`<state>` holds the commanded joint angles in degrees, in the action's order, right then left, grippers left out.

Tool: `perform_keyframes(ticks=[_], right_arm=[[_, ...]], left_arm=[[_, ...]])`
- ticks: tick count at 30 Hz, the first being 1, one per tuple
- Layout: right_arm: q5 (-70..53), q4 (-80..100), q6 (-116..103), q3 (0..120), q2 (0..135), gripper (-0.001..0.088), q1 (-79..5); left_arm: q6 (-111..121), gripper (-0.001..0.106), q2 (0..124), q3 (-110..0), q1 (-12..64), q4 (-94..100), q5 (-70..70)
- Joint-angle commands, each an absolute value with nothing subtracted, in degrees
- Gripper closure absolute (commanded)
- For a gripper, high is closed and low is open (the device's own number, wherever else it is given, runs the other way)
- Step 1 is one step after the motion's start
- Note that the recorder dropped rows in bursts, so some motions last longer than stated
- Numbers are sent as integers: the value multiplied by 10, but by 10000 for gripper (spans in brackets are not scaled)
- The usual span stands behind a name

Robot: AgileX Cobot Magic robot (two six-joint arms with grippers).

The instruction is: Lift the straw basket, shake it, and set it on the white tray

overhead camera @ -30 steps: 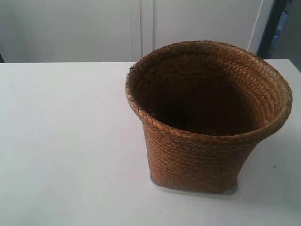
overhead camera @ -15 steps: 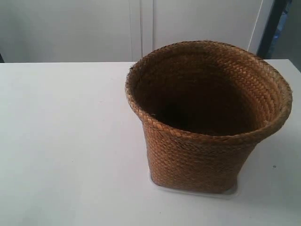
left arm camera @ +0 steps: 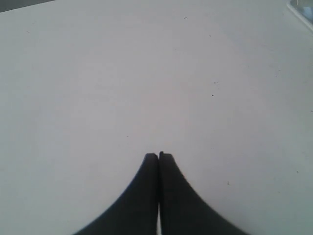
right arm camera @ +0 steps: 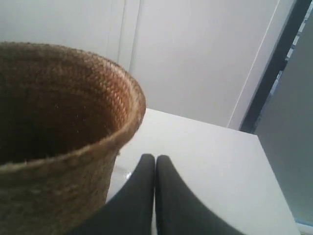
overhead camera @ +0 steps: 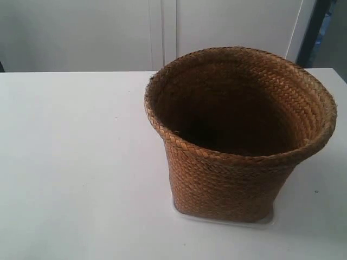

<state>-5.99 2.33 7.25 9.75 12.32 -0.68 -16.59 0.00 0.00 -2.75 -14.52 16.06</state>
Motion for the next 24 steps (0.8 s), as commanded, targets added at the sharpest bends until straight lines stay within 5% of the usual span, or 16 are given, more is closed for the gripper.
perform_keyframes(ticks=[7,24], right_arm=[[-87,18,33,0,59,854,-6],[-200,18,23,0,0,854,-6]], left_arm=[[-166,1043,0,0,-28,-145,161],[-166,1043,0,0,-28,-145,161]])
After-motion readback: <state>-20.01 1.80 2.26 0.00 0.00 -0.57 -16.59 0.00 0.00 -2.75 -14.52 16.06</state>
